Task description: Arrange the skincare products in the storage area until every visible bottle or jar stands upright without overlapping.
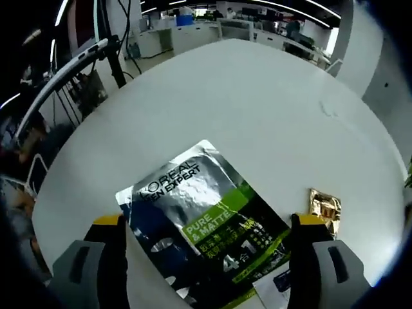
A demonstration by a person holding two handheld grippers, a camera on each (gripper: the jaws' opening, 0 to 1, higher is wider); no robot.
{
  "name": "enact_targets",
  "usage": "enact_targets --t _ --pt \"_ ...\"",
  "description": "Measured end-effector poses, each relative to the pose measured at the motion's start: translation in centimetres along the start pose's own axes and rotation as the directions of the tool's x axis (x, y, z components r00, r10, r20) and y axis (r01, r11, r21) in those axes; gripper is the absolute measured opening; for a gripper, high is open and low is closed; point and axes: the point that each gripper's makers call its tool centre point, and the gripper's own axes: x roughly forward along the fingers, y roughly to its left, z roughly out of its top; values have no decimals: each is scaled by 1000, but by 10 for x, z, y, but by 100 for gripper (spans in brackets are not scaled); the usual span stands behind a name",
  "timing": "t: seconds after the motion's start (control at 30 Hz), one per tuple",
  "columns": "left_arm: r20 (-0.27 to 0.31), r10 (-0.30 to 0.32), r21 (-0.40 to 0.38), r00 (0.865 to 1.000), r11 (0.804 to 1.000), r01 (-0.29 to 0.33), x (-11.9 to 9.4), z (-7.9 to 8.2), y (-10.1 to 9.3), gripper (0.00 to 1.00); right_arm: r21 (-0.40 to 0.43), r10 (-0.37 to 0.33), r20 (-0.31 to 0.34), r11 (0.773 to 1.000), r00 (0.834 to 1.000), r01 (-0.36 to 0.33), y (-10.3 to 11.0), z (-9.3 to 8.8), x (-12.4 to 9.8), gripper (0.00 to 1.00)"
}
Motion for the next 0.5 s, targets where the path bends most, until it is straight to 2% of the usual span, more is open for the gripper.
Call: enact_targets --t 0.27,0.5 --pt "35 -11 7 999 1000 10 -4 -1 9 89 -5 -3 4 1000 1000 3 0 1 -1 91" --pt "88 -54 64 995 997 48 -5 3 29 72 -20 -7 5 1000 1000 7 0 1 -1 91"
